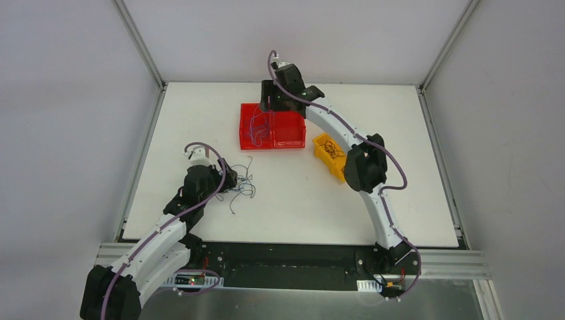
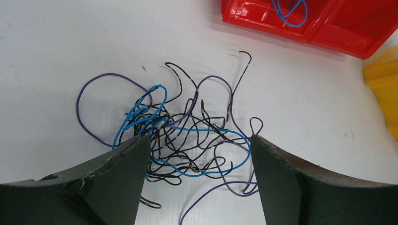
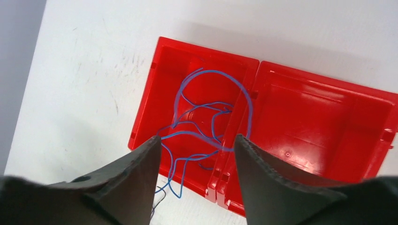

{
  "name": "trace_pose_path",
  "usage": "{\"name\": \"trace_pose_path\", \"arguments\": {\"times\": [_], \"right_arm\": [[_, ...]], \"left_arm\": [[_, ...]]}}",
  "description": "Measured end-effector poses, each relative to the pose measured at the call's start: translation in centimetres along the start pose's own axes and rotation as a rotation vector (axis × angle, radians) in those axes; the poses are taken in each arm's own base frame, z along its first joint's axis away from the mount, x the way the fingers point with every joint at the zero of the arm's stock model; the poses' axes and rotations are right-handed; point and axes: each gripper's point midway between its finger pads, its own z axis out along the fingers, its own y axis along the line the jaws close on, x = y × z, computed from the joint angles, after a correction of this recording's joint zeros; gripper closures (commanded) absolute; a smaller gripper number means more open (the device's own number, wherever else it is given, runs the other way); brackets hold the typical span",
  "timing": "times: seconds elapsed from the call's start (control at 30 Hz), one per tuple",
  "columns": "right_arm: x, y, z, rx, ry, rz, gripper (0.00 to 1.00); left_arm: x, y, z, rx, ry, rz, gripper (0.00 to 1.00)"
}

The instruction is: Untangle the cables

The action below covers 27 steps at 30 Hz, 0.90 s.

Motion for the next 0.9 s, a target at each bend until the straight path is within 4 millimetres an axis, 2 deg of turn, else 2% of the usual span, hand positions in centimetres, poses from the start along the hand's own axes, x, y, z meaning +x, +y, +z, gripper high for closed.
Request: {"name": "trace_pose_path", "arguments": {"times": [0.13, 0.33, 0.47, 0.57, 0.63, 0.67, 0.7, 0.73, 0.9], "right_arm": [[-1.6, 0.8, -2.6, -0.016, -0.033, -0.004, 0.19], [-4.5, 2.3, -10.3, -0.057, -0.117, -0.008, 0.06], [-4.6, 2.3, -15.0, -0.072, -0.157, -0.008, 0.03], [-2.1, 1.2, -17.6, -0.060, -0.140, -0.004, 0.02], [-0.2, 0.3, -18.5, -0.052, -0.126, 0.004, 0.02], [1.4, -0.5, -19.0, -0.045, -0.112, 0.010, 0.02], [5.1, -2.1, -19.8, -0.019, -0.068, 0.024, 0.02], [5.3, -2.2, -19.9, -0.018, -0.065, 0.026, 0.02], [9.0, -4.6, -21.5, 0.025, -0.072, 0.041, 0.03]], "left_arm": [[0.3, 0.1, 0.1, -0.006, 0.011, 0.004, 0.20], [0.4, -0.2, 0.1, 0.013, 0.017, 0.011, 0.18], [0.5, -0.5, 0.0, 0.029, 0.025, 0.014, 0.15], [0.1, -0.9, -0.1, 0.039, 0.029, 0.012, 0.13], [-0.5, -1.3, 0.0, 0.034, 0.045, 0.012, 0.13], [-1.2, -1.8, 0.1, 0.030, 0.056, 0.011, 0.12], [-1.7, -2.3, 0.3, 0.029, 0.063, 0.011, 0.13], [-3.3, -3.7, 0.9, 0.043, 0.072, 0.006, 0.14], [-5.9, -7.2, 2.8, 0.078, 0.139, 0.015, 0.15]]}}
